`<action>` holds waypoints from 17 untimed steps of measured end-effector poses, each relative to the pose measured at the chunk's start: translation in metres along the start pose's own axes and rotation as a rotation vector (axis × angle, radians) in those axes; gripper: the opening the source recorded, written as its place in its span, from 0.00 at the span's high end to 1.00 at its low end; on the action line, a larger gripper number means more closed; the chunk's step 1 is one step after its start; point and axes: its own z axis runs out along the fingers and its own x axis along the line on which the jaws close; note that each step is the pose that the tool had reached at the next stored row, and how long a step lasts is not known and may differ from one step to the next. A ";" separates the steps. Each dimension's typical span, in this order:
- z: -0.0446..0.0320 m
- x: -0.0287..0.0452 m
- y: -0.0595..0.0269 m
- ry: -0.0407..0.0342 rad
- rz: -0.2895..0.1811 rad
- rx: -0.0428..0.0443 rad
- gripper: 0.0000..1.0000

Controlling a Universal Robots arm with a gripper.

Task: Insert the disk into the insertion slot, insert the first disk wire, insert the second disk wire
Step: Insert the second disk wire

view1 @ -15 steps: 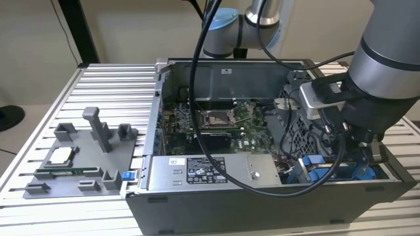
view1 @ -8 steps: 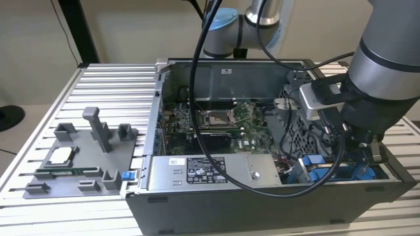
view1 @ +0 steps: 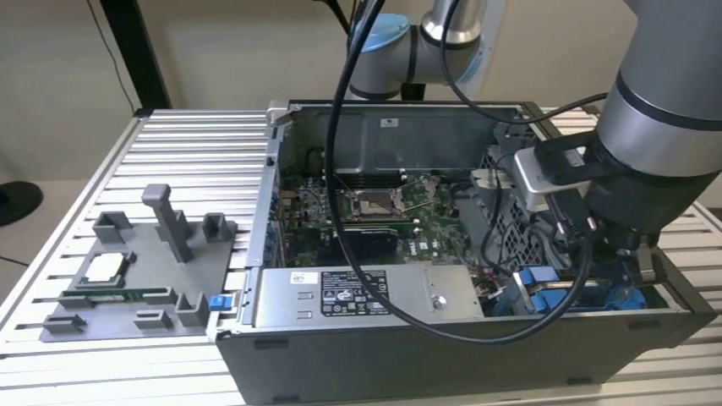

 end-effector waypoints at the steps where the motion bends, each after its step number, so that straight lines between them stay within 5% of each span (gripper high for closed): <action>1: 0.0003 0.0003 0.0001 -0.0001 0.000 0.0019 1.00; 9: 0.0036 0.0010 0.0010 -0.0011 -0.002 0.0157 1.00; 17: 0.0068 0.0017 0.0028 -0.0011 -0.003 0.0177 1.00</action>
